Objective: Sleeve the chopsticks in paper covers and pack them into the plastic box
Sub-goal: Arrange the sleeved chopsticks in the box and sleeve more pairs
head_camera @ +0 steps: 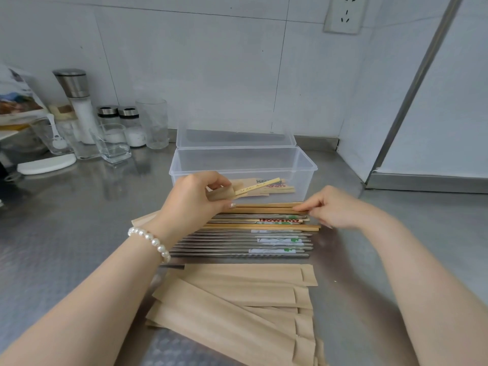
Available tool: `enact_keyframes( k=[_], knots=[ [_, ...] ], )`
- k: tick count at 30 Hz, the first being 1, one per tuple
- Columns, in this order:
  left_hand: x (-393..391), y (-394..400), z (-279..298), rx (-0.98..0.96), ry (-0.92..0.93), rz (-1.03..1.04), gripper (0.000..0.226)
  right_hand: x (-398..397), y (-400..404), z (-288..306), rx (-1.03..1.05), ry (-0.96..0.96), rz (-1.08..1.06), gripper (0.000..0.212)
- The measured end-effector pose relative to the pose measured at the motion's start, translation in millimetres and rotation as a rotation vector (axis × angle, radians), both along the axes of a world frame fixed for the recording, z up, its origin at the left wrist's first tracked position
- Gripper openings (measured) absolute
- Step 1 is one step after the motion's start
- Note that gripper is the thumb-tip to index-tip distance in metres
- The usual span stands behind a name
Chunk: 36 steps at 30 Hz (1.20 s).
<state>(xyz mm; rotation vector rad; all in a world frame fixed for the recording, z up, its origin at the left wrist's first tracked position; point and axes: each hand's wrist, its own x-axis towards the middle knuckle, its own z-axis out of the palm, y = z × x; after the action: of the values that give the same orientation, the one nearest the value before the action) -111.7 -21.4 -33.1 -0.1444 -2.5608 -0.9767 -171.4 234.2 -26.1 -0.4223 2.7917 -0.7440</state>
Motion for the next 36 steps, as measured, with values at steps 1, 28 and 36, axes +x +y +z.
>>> enact_keyframes(
  k=[1, 28, 36],
  knots=[
    [0.2, 0.1, 0.0, -0.005, 0.001, -0.003, 0.032, 0.5, 2.0, 2.1, 0.0, -0.018, 0.007, 0.038],
    [1.0, 2.3, -0.8, -0.047, -0.02, -0.032, 0.032, -8.3, 5.1, -7.6, -0.058, 0.081, -0.011, 0.023],
    [-0.4, 4.6, -4.8, -0.061, -0.032, -0.063, 0.03, -15.0, 6.4, -15.9, -0.111, 0.062, -0.032, 0.024]
  ],
)
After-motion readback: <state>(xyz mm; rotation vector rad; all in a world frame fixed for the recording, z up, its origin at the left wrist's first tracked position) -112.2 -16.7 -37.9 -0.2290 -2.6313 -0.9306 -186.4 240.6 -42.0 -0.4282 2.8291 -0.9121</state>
